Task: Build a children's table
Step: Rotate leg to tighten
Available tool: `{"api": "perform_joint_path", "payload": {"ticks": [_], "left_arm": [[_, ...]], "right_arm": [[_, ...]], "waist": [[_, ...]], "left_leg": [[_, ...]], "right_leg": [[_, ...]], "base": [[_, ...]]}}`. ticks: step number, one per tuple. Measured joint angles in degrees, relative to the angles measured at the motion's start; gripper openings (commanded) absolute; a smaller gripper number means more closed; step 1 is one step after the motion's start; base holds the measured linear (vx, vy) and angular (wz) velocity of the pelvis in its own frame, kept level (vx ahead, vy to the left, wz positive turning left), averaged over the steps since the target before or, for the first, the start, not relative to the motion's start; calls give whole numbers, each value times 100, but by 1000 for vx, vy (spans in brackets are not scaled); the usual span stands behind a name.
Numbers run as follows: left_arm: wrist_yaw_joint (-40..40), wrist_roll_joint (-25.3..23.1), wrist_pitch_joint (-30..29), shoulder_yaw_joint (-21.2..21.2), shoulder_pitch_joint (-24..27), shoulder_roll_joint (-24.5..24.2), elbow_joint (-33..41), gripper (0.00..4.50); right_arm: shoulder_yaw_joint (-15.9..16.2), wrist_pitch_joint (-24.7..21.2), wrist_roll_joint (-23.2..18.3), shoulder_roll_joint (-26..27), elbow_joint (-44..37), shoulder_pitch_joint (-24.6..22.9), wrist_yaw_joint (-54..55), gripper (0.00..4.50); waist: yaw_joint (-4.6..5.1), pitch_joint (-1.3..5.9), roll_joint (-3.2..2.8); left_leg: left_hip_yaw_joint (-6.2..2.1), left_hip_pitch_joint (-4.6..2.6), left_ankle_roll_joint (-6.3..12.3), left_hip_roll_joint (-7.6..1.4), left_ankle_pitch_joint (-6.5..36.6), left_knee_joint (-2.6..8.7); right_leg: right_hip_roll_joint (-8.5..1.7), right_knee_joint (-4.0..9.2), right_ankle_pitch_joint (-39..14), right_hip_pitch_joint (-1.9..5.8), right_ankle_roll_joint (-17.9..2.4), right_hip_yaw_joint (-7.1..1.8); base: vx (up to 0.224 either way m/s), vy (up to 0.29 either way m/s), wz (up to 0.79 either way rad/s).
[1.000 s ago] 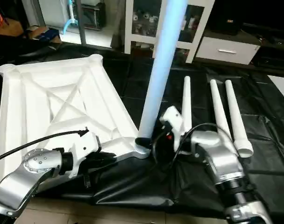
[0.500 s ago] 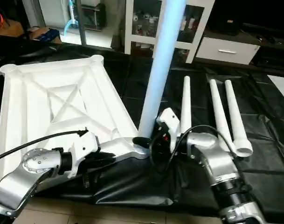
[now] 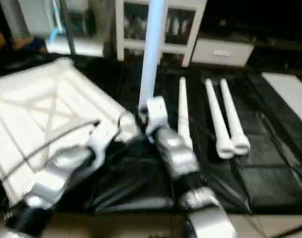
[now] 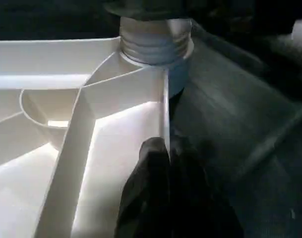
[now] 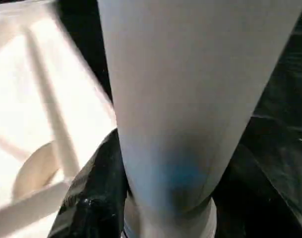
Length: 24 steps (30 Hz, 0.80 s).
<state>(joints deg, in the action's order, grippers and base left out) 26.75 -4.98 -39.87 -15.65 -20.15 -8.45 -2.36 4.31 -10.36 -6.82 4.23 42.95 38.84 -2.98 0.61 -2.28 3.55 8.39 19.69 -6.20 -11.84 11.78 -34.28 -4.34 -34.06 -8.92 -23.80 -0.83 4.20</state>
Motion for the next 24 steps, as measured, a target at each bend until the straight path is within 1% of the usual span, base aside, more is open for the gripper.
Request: {"api": "perform_joint_path", "payload": {"ticks": [2, 4, 7, 8, 9, 10, 11, 12, 13, 14, 15, 16, 17, 18, 20, 21, 22, 24], "left_arm": [[-133, -2, -63, 27, -58, 83, -47, 0], [-160, -10, -89, 43, -70, 97, -43, 0], [-129, -17, -74, 52, -67, 42, -6, 0], [-64, -17, 12, 26, -24, -86, 48, 0], [13, 12, 112, 12, 47, -170, 118, 0], [99, 51, 203, 9, 102, -266, 170, 0], [186, 97, 280, 12, 177, -348, 247, 0], [275, 109, 374, 7, 206, -440, 288, 0], [388, 133, 486, 2, 251, -563, 330, 0], [546, 153, 646, -2, 320, -721, 396, 0], [760, 203, 807, 1, 418, -923, 481, 0], [948, 258, 929, 8, 499, -1056, 552, 0], [1148, 326, 1055, 22, 573, -1186, 601, 0], [1266, 342, 1154, 21, 613, -1271, 613, 0], [1574, 450, 1343, 8, 745, -1497, 716, 0], [1647, 495, 1390, 5, 789, -1537, 747, 0], [1780, 546, 1455, 4, 838, -1626, 776, 0], [2020, 600, 1614, -69, 880, -1763, 784, 0]], "right_arm": [[-66, 181, 25, 124, 295, 167, 287, 191], [-102, 329, 32, 160, 451, 223, 316, 191], [-156, 512, 49, 173, 596, 274, 107, 191], [-152, 596, 45, 131, 538, 228, -124, 191], [-142, 659, 37, 67, 434, 124, -374, 226], [-120, 686, 18, 2, 283, 8, -589, 247], [-69, 690, 0, -64, 109, -113, -812, 247], [-15, 648, -46, -138, -94, -217, -988, 263], [65, 588, -92, -239, -320, -329, -1211, 263], [133, 463, -202, -392, -659, -504, -1498, 274], [261, 307, -337, -670, -1129, -708, -1905, 285], [352, 185, -458, -885, -1530, -884, -2235, 295], [434, 92, -554, -1068, -1865, -979, -2564, 301], [466, -3, -636, -1240, -2137, -1040, -2823, 309], [503, -150, -787, -1673, -2680, -1286, -3501, 325], [512, -168, -834, -1755, -2764, -1338, -3652, 334], [512, -209, -886, -1884, -2916, -1440, -3905, 334], [517, -305, -978, -2369, -3031, -1632, -4458, 352]], "waist": [[6, 1, 1], [13, 8, 12], [23, 11, 18], [29, 11, 18], [29, 10, 17], [23, 9, 16], [17, 8, 14], [-1, 7, 12], [-19, 5, 10], [-49, 3, 7], [-91, -2, 0], [-111, -6, -6], [-142, -8, -11], [-167, -9, -11], [-257, -9, -11], [-262, -10, -12], [-272, -10, -13], [-321, -20, -30]], "left_leg": [[0, 9, 0, 0, 0, -1], [5, 21, 0, -1, 0, 0], [13, 26, 0, -2, 0, 1], [14, 28, 0, -3, 0, 2], [14, 31, 0, -5, 0, 3], [15, 33, 0, -5, 1, 4], [16, 35, 2, -5, 3, 11], [17, 42, 3, -5, 4, 17], [20, 45, 3, -6, 4, 27], [22, 52, 4, -6, 4, 36], [26, 52, 7, -7, 4, 42], [29, 52, 10, -7, 6, 45], [35, 48, 13, -7, 8, 46], [40, 46, 13, -6, 8, 46], [49, 35, 15, -5, 11, 45], [52, 33, 14, -5, 11, 45], [63, 27, 13, -8, 10, 44], [72, 22, 14, -7, 10, 36]], "right_leg": [[0, -2, 0, -8, 0, -1], [1, -5, 6, -15, 1, 0], [3, -11, 22, -20, -1, 0], [4, -13, 26, -23, -2, -1], [6, -14, 29, -25, -4, 0], [7, -16, 33, -27, -6, 0], [7, -17, 45, -28, -26, -1], [8, -16, 49, -37, -34, 0], [9, -12, 48, -44, -33, -1], [10, -12, 45, -54, -34, -1], [12, -11, 40, -58, -34, -3], [12, -11, 37, -59, -35, -5], [12, -12, 36, -59, -35, -9], [11, -10, 36, -59, -35, -13], [9, -6, 36, -49, -34, -23], [8, -6, 35, -45, -33, -25], [7, -7, 33, -40, -30, -32], [2, -2, 14, -17, 2, -45]], "base": [[0, 0, 0], [0, 0, 0], [0, 0, 0], [0, 0, 0], [0, 0, 0], [0, 0, 0], [0, 0, 0], [0, 0, 0], [0, 0, 0], [0, 0, 0], [0, 0, 0], [0, 0, 0], [0, 0, 0], [0, 0, 0], [0, 0, 0], [0, 0, 0], [0, 0, 0], [0, 0, 0]]}}
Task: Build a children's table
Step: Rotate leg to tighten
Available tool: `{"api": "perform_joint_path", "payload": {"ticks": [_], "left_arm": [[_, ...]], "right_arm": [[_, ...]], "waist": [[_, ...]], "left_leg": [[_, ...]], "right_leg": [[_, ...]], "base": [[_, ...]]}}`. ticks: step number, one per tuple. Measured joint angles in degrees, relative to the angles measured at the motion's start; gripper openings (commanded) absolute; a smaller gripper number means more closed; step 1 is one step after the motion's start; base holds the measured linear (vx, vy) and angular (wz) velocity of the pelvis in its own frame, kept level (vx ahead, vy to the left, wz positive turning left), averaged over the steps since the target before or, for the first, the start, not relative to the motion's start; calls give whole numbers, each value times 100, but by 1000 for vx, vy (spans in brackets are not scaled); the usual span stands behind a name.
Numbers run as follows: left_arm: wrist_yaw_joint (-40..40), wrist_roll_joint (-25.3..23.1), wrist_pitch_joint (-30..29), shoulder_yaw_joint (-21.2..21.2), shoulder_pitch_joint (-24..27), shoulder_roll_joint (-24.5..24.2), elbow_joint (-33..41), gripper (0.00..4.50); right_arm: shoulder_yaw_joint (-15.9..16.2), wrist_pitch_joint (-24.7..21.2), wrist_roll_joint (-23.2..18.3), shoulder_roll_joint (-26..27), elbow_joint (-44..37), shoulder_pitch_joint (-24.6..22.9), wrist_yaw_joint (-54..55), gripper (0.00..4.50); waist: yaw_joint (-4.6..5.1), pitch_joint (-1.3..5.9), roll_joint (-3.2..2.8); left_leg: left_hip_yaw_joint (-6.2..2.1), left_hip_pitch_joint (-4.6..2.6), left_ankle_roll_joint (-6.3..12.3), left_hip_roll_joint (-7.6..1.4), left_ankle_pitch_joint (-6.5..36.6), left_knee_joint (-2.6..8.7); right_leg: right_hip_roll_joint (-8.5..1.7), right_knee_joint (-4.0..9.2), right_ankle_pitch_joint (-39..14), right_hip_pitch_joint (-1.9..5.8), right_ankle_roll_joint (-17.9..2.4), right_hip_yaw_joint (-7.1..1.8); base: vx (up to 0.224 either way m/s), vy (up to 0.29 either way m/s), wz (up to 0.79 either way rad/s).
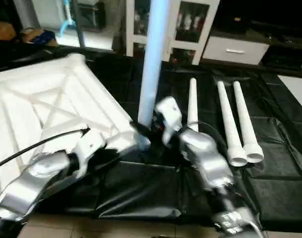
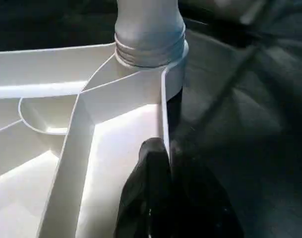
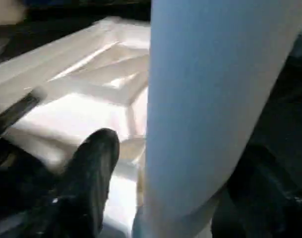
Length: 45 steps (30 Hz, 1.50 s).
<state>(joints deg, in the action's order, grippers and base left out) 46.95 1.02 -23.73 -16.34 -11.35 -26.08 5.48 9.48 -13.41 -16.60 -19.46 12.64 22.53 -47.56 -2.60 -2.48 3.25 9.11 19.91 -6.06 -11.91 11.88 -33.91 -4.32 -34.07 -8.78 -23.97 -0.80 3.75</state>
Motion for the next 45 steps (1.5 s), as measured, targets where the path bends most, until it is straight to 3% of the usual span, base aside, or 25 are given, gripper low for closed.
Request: {"api": "perform_joint_path", "payload": {"ticks": [3, 9, 18, 30, 37, 42, 45], "left_arm": [[177, 79, 110, -35, 49, -65, 29, 0], [314, 165, 87, -87, 88, -75, 101, 0], [479, 250, 69, -145, 141, -88, 230, 0], [464, 250, 50, -142, 141, -106, 230, 0], [180, 35, -28, -176, 24, 7, 117, 0], [-617, -364, -506, -202, -358, 533, -243, 0], [-1244, -561, -987, -181, -660, 1095, -521, 0]], "right_arm": [[-40, -112, -31, -329, 65, -110, -296, 383], [-38, -108, -54, -353, 389, -93, -529, 403], [-8, -139, -182, -128, 632, 40, -918, 326], [-9, -161, -200, -71, 677, 56, -1013, 229], [-54, -124, 85, 397, 676, 54, -106, 202], [-205, -88, 563, 1201, 1295, 515, 1616, 195], [-441, -71, 741, 1722, 1927, 972, 2867, 193]], "waist": [[4, -10, -15], [-9, -15, -23], [-93, -17, -28], [-72, -17, -28], [-15, -14, -23], [99, -6, -10], [149, -5, 0]], "left_leg": [[53, -2, 2, -7, -1, -1], [47, 10, 2, -8, -2, -2], [51, 15, 6, -9, -3, -3], [53, 13, 5, -9, -3, -4], [49, 0, 1, -11, -4, -9], [38, -10, -11, -8, -11, -11], [21, -6, -12, -4, -11, -29]], "right_leg": [[-4, -6, -1, 2, 4, -36], [-4, -11, -2, 1, 8, -30], [-10, -10, -3, -1, 3, -28], [-11, -20, -4, 1, 4, -28], [-9, -39, -18, 3, 29, -28], [-9, -46, -17, 3, 30, -20], [-9, -40, -18, 1, 31, -5]], "base": [[0, 0, 0], [0, 0, 0], [0, 0, 0], [0, 0, 0], [0, 0, 0], [0, 0, 0], [0, 0, 0]]}}
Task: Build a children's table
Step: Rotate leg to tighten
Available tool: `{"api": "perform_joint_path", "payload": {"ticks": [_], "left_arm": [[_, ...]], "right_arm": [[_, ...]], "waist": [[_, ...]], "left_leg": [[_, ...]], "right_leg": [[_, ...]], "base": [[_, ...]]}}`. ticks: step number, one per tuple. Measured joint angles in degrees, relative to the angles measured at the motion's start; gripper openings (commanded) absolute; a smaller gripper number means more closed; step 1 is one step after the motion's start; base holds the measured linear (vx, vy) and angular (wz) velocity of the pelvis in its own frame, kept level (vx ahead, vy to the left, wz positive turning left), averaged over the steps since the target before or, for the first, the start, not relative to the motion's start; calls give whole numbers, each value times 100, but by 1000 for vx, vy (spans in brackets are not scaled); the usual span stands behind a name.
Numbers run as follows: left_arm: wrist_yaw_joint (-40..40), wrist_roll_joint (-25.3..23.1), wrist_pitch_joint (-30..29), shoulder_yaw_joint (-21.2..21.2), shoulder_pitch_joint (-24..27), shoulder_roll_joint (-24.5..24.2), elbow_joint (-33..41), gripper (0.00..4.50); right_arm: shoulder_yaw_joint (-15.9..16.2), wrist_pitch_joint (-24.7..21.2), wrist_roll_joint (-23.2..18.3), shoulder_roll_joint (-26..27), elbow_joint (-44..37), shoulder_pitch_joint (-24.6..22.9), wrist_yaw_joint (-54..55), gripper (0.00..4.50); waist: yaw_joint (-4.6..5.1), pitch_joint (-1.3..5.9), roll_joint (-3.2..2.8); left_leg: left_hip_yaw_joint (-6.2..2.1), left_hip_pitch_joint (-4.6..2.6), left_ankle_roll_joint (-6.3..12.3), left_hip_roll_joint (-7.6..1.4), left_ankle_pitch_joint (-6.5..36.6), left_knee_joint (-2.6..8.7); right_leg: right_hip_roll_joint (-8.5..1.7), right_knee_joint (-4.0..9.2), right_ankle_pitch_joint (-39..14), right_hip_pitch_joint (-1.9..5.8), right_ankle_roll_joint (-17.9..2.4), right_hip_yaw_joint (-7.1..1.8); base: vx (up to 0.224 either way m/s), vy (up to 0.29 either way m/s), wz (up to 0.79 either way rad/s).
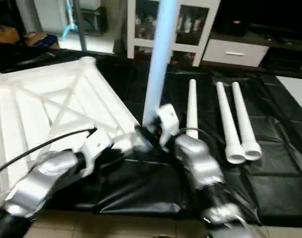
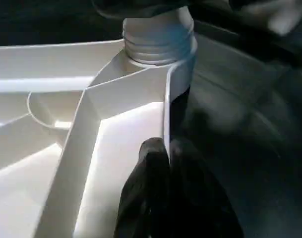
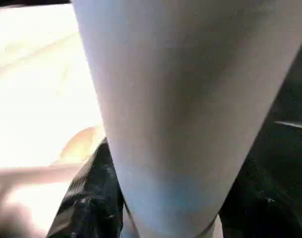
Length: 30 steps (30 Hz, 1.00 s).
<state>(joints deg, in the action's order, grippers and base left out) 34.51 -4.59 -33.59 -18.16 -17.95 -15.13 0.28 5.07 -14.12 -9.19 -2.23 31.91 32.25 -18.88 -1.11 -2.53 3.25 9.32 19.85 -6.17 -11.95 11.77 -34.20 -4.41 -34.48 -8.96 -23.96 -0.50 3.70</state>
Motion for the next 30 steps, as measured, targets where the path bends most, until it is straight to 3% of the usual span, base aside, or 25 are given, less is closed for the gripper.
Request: {"api": "perform_joint_path", "payload": {"ticks": [2, 4, 10, 13, 14, 18, 22, 23, 30], "left_arm": [[-691, -27, -442, 178, -254, 742, -357, 0], [-1133, -14, -590, 253, -308, 1127, -473, 0], [-1343, 8, -611, 265, -390, 1192, -535, 0], [-1239, 43, -609, 265, -376, 1059, -436, 0], [-1147, 49, -576, 262, -330, 968, -358, 0], [-716, 117, -219, 267, -168, 443, -145, 0], [17, 271, 269, 266, 191, -290, 230, 0], [243, 334, 395, 276, 290, -470, 315, 0], [933, 566, 678, 281, 513, -910, 448, 0]], "right_arm": [[-313, 230, 23, 426, 765, 485, 1162, 193], [-492, 441, 28, 600, 1174, 718, 1783, 192], [-591, 861, 111, 692, 1613, 937, 1785, 192], [-583, 1065, 166, 638, 1599, 880, 1468, 192], [-546, 1176, 177, 578, 1527, 792, 1249, 247], [-233, 1231, 67, 338, 903, 354, 186, 281], [235, 675, -264, -505, -521, -338, -1261, 309], [351, 548, -337, -783, -827, -478, -1644, 338], [451, 271, -415, -1509, -1492, -764, -2690, 393]], "waist": [[60, 0, 0], [91, 9, 15], [82, 22, 39], [75, 22, 39], [73, 22, 39], [83, 19, 34], [14, 15, 26], [-35, 11, 18], [-111, 9, 16]], "left_leg": [[-33, 16, 0, 2, 0, -27], [-49, 21, 1, 3, 0, -29], [-47, 46, 1, 3, 1, -18], [-46, 61, 1, 0, 0, -7], [-45, 70, 4, 0, 2, -7], [-30, 83, 20, -1, 4, -3], [-25, 103, 42, -4, -10, -5], [-25, 102, 42, -4, -10, -7], [-2, 63, 15, -4, 3, -13]], "right_leg": [[-2, 11, 0, -4, 1, 12], [-1, 37, 0, -1, 1, 21], [1, 25, 40, -5, 1, 20], [5, 17, 45, -24, -18, 21], [6, 15, 39, -33, -18, 20], [7, -3, 25, -71, -32, 14], [6, -4, 25, -91, -33, 9], [4, -5, 25, -89, -34, 6], [1, -27, 17, -85, -19, -12]], "base": [[0, 0, 0], [0, 0, 0], [0, 0, 0], [0, 0, 0], [0, 0, 0], [0, 0, 0], [0, 0, 0], [0, 0, 0], [0, 0, 0]]}}
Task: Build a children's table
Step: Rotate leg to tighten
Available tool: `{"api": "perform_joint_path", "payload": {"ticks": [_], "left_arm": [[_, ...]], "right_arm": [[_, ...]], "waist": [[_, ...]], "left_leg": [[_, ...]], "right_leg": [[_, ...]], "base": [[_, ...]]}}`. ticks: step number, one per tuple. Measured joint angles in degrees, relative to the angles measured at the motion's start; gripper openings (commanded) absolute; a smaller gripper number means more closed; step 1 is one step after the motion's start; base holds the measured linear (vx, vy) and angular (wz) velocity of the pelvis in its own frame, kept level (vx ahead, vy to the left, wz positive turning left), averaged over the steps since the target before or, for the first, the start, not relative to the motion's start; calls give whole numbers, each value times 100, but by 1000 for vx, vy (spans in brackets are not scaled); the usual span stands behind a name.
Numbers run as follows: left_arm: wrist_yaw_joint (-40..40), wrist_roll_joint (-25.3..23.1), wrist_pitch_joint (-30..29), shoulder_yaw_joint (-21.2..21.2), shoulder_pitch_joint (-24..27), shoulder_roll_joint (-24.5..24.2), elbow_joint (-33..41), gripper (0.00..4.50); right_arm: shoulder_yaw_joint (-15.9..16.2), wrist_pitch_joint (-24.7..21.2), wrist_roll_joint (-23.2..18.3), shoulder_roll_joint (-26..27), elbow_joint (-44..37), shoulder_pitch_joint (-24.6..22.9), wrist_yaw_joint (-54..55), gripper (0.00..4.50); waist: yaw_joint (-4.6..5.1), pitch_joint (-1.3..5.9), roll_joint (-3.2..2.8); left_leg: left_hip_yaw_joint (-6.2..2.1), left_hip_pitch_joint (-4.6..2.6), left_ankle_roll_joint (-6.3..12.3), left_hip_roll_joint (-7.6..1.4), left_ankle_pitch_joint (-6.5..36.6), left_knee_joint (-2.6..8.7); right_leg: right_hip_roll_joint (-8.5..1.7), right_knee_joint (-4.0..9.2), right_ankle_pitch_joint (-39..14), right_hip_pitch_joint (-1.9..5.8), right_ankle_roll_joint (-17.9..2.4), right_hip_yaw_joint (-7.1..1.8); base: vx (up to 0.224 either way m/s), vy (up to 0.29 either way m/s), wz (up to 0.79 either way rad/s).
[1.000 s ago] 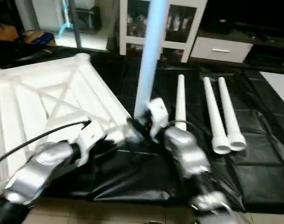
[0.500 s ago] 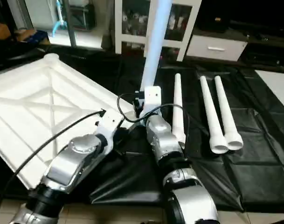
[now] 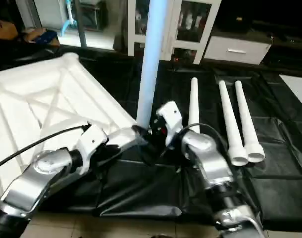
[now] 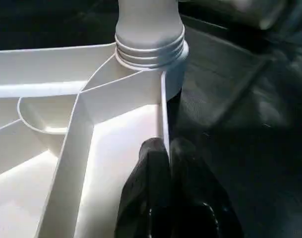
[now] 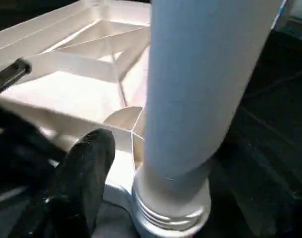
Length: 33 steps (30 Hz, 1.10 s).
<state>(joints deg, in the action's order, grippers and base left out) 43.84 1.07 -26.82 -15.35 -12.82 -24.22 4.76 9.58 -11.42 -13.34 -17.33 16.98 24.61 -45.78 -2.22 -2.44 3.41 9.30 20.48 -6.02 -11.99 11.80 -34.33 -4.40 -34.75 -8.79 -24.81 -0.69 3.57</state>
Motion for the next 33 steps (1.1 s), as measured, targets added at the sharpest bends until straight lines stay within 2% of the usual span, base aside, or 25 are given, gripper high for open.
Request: {"api": "perform_joint_path", "payload": {"ticks": [3, 5, 9, 13, 15, 17, 19, 21, 24, 29, 33], "left_arm": [[196, 96, 88, -33, 97, -93, 89, 0], [253, 134, 101, -52, 104, -110, 101, 0], [182, 58, 70, -122, 53, -32, 91, 0], [-41, -58, -119, -216, -198, 174, -126, 0], [-238, -98, -208, -227, -406, 312, -369, 0], [-408, -135, -259, -190, -483, 320, -466, 0], [-512, -141, -295, -170, -591, 387, -607, 0], [-671, -131, -438, -131, -836, 682, -936, 0], [-1145, -199, -735, -2, -1317, 1124, -1533, 0], [-1933, -121, -809, 382, -1868, 1790, -2435, 0], [-2494, 171, -479, 833, -2280, 2320, -3270, 0]], "right_arm": [[-6, -179, -45, -265, -180, -57, -176, 403], [-4, -288, -55, -368, -320, -87, -235, 435], [4, -484, -51, -540, -628, -251, -338, 446], [-15, -750, -67, -853, -1314, -664, -396, 446], [-94, -949, -189, -1014, -1712, -937, -392, 446], [-113, -994, -215, -1024, -1811, -973, -390, 446], [-225, -1053, -228, -1071, -1935, -1094, -344, 446], [-300, -1080, -208, -1135, -2051, -1282, -268, 446], [-290, -1111, -105, -1010, -2080, -1364, 10, 446], [-327, -1253, 148, -753, -2065, -1347, 661, 446], [-266, -1369, 250, -517, -2064, -1303, 1011, 446]], "waist": [[-26, 0, -1], [-40, 0, -1], [-92, 0, 0], [-146, -1, -4], [-138, -5, -16], [-78, -10, -30], [-68, -16, -47], [-98, -38, -99], [-85, -44, -173], [25, -37, -183], [8, -35, -187]], "left_leg": [[3, -7, 0, 0, 0, 0], [4, -5, -1, 0, 0, -1], [9, -6, -1, 0, -1, -4], [18, -5, 0, 1, -1, -10], [20, -7, 0, 1, -1, -11], [21, -17, 0, 2, 0, -10], [14, -23, 0, 3, 0, -9], [6, -31, 0, 6, 0, -13], [4, -36, 1, 6, 0, -11], [-37, -6, 2, 8, -1, -15], [-40, 17, 4, 10, -2, -17]], "right_leg": [[0, -7, 1, 2, -1, -6], [0, -10, 1, 1, -1, -7], [-1, -13, 1, 4, -2, -11], [-3, -14, 1, 5, -1, -25], [-1, -13, -8, 19, 13, -30], [1, -14, -12, 28, 23, -33], [2, -14, -13, 32, 24, -22], [2, -1, -14, 53, 26, -10], [2, 40, -13, 71, 26, 7], [1, 74, -8, 85, 26, 31], [2, 72, 25, 72, 23, 30]], "base": [[0, 0, 0], [0, 0, 0], [0, 0, 0], [0, 0, 0], [0, 0, 0], [0, 0, 0], [0, 0, 0], [0, 0, 0], [0, 0, 0], [0, 0, 0], [0, 0, 0]]}}
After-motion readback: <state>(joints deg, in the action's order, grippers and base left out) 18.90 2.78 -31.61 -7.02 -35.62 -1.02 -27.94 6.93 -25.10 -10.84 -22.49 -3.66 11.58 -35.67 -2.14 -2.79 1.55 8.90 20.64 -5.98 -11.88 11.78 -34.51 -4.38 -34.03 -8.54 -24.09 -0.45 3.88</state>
